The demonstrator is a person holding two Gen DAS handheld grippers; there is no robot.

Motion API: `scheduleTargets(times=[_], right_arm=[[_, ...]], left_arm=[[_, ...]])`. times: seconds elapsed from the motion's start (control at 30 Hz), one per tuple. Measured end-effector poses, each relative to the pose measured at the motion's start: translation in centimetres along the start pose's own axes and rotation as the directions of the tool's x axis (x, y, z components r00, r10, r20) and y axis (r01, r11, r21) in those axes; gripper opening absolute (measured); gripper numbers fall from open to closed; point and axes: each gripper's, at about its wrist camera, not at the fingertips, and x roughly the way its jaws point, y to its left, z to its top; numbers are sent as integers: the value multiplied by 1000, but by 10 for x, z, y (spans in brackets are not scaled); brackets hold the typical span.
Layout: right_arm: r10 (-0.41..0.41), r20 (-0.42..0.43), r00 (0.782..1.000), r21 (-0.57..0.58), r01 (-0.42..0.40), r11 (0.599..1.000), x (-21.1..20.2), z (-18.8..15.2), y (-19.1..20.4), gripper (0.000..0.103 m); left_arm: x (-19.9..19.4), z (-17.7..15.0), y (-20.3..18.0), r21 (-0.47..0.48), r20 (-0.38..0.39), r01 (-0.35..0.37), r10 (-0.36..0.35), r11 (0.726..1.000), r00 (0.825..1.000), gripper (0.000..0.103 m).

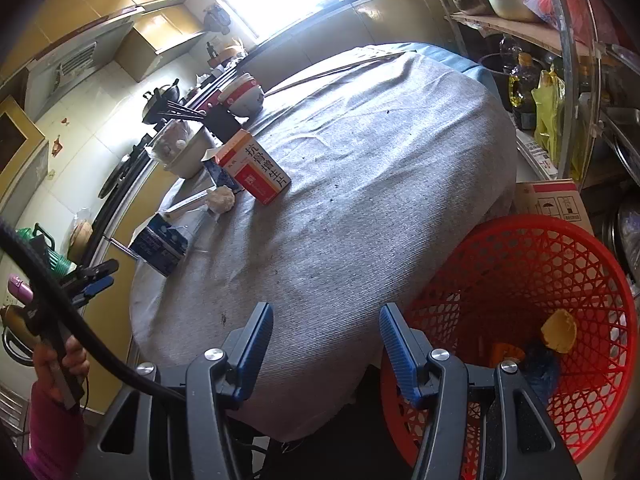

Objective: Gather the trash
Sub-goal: 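Grasp the white-and-blue cardboard box with the left gripper while the right reaches toward the table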

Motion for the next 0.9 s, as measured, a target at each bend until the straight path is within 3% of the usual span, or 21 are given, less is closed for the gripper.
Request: scheduleTargets(times=[0.33,0.6,0.9], right_arm=[[-3,-18,1000,0,3,1000,7,1,1,60],[17,-50,999,-27,-19,999,22,-2,13,60],[42,-76,996,-49,-46,998,33,-5,23,60]], left_arm=[[36,18,-7,11,-34,20,-20,1000,999,75],[49,24,-19,-53,-52,55,-58,997,997,75],[60,28,-20,-140,-40,28,-34,990,999,75]])
